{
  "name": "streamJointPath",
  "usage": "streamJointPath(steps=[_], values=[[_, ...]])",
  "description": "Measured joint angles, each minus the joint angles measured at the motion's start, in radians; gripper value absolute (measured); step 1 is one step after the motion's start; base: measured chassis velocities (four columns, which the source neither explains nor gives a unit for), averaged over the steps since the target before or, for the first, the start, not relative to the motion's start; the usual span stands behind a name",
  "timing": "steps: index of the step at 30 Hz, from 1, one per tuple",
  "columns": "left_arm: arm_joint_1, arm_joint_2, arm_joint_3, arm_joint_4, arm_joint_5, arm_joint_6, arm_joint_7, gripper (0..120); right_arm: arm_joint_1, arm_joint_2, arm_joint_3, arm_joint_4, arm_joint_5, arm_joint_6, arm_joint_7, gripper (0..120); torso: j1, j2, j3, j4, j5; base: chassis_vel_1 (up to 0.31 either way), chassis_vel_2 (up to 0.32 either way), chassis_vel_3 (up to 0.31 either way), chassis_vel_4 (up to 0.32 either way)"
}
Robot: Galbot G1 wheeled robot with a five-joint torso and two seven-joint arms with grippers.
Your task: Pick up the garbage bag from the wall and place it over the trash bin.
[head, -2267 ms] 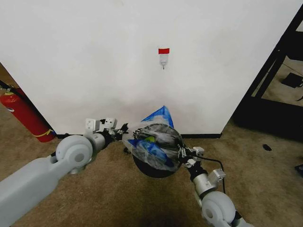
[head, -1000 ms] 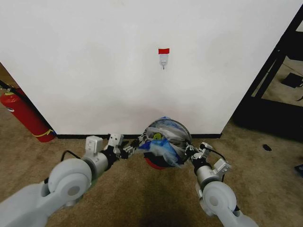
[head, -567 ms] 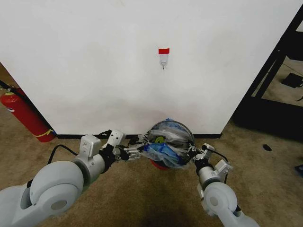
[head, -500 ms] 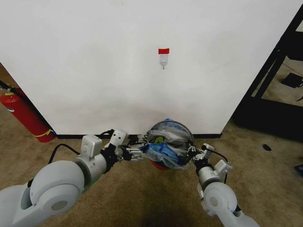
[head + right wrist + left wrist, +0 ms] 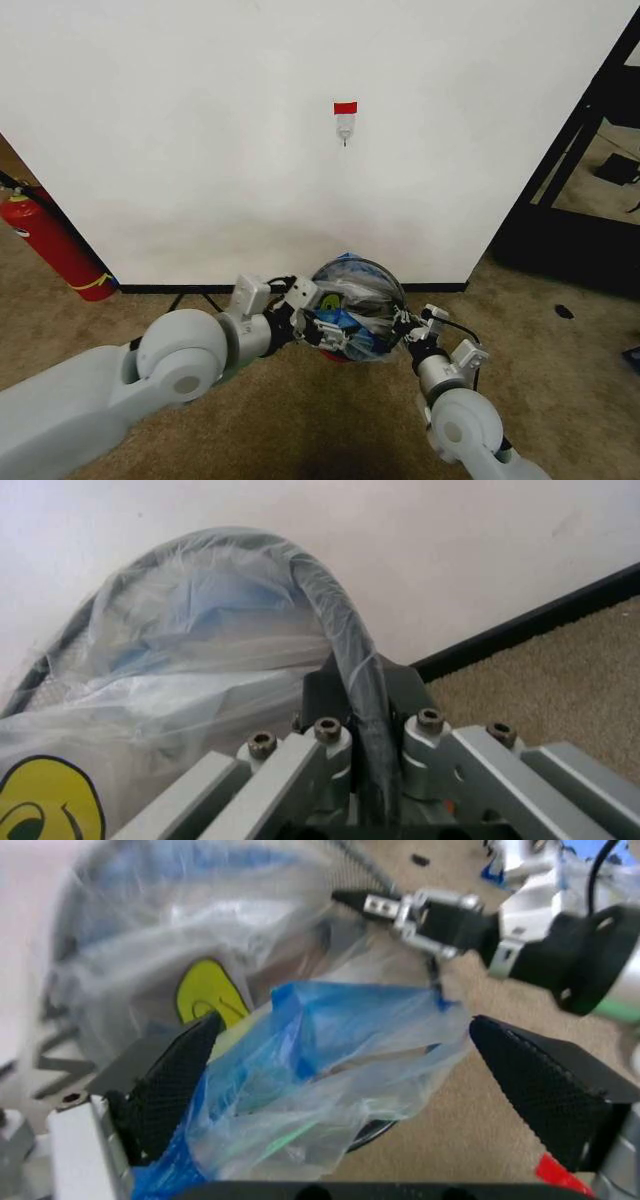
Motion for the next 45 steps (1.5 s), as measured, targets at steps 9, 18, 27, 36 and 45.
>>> streamJointPath(steps=[9, 18, 27, 36, 45], values=[[-0.024, -0.026, 0.015, 0.051, 0.008, -0.009, -0.004, 75, 0.003, -0.012, 0.001, 0.002, 0.013, -0.002, 0.002, 0, 0.0, 0.0, 0.0, -0.0002, 0.0, 0.0, 0.0, 0.0, 0.0], [-0.049, 0.009, 0.004, 0.039, -0.013, -0.005, 0.006, 57, 0.018, -0.013, -0.005, -0.016, 0.014, -0.006, 0.003, 0, 0.0, 0.0, 0.0, 0.0, 0.0001, 0.0, 0.0, 0.0, 0.0], [-0.058, -0.008, 0.04, 0.119, 0.001, 0.009, 0.032, 44, 0.012, -0.019, -0.004, 0.002, 0.021, -0.011, 0.007, 0, 0.0, 0.0, 0.0, -0.0002, -0.0001, 0.0, 0.0, 0.0, 0.0], [-0.022, 0.011, 0.024, 0.087, 0.006, 0.005, 0.036, 8, 0.016, -0.019, 0.002, 0.0, 0.027, -0.016, 0.018, 0, 0.0, 0.0, 0.0, -0.0002, 0.0, 0.0, 0.0, 0.0, 0.0], [0.053, 0.033, -0.052, 0.017, 0.002, -0.032, 0.003, 0, 0.019, -0.004, 0.005, -0.003, 0.041, -0.025, 0.038, 0, 0.0, 0.0, 0.0, -0.0003, -0.0001, 0.0, 0.0, 0.0, 0.0]])
